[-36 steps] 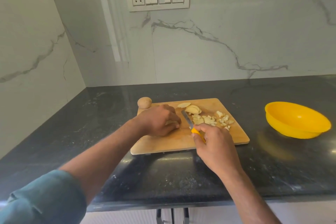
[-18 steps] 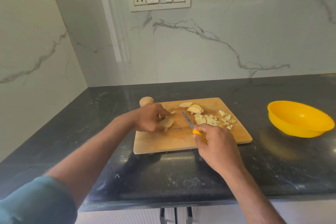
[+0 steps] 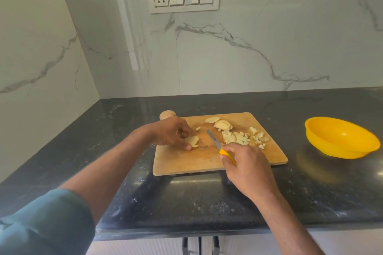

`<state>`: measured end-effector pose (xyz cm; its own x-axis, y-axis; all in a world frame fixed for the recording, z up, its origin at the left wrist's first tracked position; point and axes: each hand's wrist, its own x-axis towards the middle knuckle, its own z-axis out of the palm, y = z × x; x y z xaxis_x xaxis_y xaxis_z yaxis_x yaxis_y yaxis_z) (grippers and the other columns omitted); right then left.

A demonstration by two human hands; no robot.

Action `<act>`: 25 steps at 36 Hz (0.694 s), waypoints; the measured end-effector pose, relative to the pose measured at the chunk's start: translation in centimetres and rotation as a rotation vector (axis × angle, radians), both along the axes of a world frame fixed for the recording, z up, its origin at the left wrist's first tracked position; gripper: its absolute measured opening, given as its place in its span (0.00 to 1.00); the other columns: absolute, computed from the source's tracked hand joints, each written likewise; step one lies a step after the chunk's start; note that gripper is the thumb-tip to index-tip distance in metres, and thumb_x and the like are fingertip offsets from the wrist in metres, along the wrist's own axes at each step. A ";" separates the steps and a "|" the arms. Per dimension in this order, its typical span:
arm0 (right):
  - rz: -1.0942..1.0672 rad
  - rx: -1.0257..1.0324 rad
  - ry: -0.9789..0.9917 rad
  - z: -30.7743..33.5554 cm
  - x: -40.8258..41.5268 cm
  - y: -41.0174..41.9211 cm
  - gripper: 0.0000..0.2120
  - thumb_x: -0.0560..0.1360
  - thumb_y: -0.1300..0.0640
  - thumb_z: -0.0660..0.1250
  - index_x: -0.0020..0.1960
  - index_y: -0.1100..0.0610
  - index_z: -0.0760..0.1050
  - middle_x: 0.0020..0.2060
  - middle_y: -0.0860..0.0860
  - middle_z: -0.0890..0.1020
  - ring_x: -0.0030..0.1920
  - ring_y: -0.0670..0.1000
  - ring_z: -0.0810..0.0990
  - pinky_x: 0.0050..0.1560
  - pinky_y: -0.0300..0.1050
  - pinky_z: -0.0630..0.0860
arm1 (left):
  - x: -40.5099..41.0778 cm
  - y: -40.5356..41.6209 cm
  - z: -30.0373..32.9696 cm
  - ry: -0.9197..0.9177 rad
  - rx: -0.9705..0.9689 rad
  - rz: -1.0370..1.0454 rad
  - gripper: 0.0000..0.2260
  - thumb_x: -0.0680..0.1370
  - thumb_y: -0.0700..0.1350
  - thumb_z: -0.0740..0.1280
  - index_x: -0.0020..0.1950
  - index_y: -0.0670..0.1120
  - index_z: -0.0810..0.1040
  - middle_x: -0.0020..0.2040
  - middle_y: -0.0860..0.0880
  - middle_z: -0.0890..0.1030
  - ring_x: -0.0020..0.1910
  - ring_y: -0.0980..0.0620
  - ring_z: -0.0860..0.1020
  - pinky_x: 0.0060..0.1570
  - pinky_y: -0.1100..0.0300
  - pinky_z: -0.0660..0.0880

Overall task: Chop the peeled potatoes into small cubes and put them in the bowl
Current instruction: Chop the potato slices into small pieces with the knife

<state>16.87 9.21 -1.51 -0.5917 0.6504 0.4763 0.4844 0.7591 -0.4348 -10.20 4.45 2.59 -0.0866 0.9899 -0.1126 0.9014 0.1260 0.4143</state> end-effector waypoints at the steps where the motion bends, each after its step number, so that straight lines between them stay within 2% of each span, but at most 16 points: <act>1: -0.002 0.002 -0.003 0.0 0.0 0.0 0.15 0.77 0.48 0.70 0.63 0.48 0.81 0.46 0.44 0.86 0.40 0.47 0.81 0.43 0.45 0.80 | 0.1 0.0 -0.1 -0.005 0.020 0.004 0.25 0.75 0.53 0.77 0.70 0.50 0.79 0.53 0.56 0.76 0.53 0.54 0.75 0.54 0.64 0.73; 5: -0.011 0.009 -0.021 0.2 0.0 -0.1 0.15 0.77 0.48 0.69 0.64 0.48 0.80 0.47 0.44 0.86 0.42 0.48 0.82 0.44 0.47 0.81 | 0.5 -0.1 -0.5 -0.014 0.080 0.008 0.24 0.77 0.48 0.75 0.71 0.46 0.77 0.50 0.64 0.74 0.48 0.61 0.74 0.45 0.75 0.70; 8: -0.011 0.011 -0.031 0.4 0.0 -0.3 0.15 0.77 0.48 0.69 0.64 0.47 0.80 0.46 0.44 0.86 0.40 0.47 0.81 0.43 0.45 0.81 | 0.8 -0.2 -0.8 -0.009 0.108 -0.004 0.23 0.77 0.48 0.75 0.71 0.45 0.78 0.48 0.65 0.77 0.44 0.63 0.75 0.42 0.75 0.69; 12: -0.012 0.012 -0.045 0.6 0.0 -0.5 0.15 0.78 0.49 0.70 0.64 0.48 0.80 0.43 0.45 0.86 0.36 0.46 0.77 0.40 0.44 0.78 | 0.8 -0.6 -0.8 -0.028 0.115 0.018 0.23 0.76 0.49 0.76 0.70 0.46 0.79 0.47 0.61 0.79 0.44 0.61 0.75 0.42 0.73 0.70; 14: -0.014 0.019 -0.051 0.6 0.0 -0.6 0.15 0.78 0.49 0.69 0.63 0.48 0.80 0.43 0.45 0.86 0.37 0.47 0.79 0.42 0.45 0.80 | 0.3 -0.9 -0.6 -0.062 0.101 0.034 0.22 0.76 0.48 0.77 0.69 0.47 0.80 0.48 0.59 0.80 0.45 0.60 0.75 0.44 0.70 0.70; 18: -0.015 0.067 -0.090 0.9 0.0 -1.2 0.14 0.78 0.49 0.68 0.63 0.49 0.80 0.48 0.47 0.86 0.47 0.53 0.84 0.47 0.52 0.82 | -0.6 -1.6 -0.1 -0.109 0.066 0.080 0.19 0.75 0.44 0.77 0.66 0.49 0.83 0.49 0.57 0.82 0.47 0.58 0.75 0.47 0.68 0.71; 22: 0.006 0.100 -0.132 1.1 -0.3 -1.9 0.15 0.79 0.50 0.67 0.64 0.49 0.79 0.49 0.47 0.86 0.47 0.53 0.84 0.47 0.51 0.82 | -0.5 -1.5 0.1 -0.129 0.061 0.139 0.16 0.74 0.44 0.78 0.62 0.50 0.85 0.53 0.56 0.85 0.52 0.55 0.79 0.59 0.56 0.77; 25: 0.018 0.094 -0.133 1.4 -0.5 -2.5 0.14 0.79 0.52 0.67 0.63 0.50 0.80 0.48 0.48 0.86 0.47 0.52 0.84 0.46 0.48 0.82 | 0.0 -1.4 0.2 -0.148 0.061 0.172 0.14 0.74 0.44 0.77 0.60 0.49 0.86 0.54 0.56 0.84 0.54 0.54 0.79 0.63 0.53 0.76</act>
